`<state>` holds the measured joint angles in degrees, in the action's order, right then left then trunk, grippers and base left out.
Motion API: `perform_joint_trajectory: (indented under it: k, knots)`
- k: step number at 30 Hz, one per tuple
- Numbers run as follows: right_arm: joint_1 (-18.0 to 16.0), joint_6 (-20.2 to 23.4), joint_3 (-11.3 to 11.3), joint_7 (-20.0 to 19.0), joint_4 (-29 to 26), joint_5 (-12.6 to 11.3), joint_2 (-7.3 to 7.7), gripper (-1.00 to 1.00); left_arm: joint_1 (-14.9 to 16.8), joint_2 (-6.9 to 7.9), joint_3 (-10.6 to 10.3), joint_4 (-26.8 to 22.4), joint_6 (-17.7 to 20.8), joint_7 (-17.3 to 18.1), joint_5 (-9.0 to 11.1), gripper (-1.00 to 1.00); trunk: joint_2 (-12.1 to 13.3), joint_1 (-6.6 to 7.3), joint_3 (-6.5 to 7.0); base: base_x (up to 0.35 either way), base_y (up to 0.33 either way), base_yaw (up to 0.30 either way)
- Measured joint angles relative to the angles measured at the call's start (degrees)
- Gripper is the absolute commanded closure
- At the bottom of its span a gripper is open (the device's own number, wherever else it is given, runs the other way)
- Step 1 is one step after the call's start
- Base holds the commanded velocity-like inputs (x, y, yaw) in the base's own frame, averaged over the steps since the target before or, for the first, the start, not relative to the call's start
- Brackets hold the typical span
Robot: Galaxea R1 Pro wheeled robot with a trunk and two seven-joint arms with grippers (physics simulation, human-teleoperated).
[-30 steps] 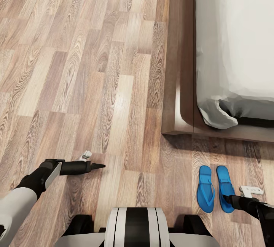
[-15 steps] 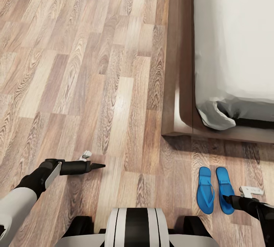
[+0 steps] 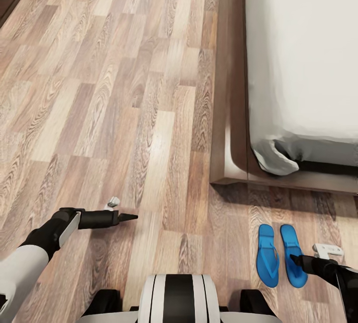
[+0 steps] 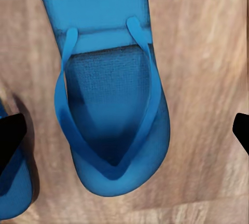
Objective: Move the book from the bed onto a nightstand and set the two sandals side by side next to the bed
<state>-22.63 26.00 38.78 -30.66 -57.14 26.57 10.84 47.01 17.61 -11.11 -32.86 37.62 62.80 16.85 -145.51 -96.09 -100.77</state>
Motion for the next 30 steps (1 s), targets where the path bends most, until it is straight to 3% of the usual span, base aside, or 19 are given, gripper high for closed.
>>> perform_joint_trajectory:
  k: [30]
  knots:
    - [0.16, -0.03, 0.08, 0.01, 0.2, -0.27, 0.0, -1.0, -0.01, -0.01, 0.0, 0.05, 0.0, -0.1, 0.0, -1.0, 0.4, 0.77, 6.65, 0.0, 0.0, 0.0]
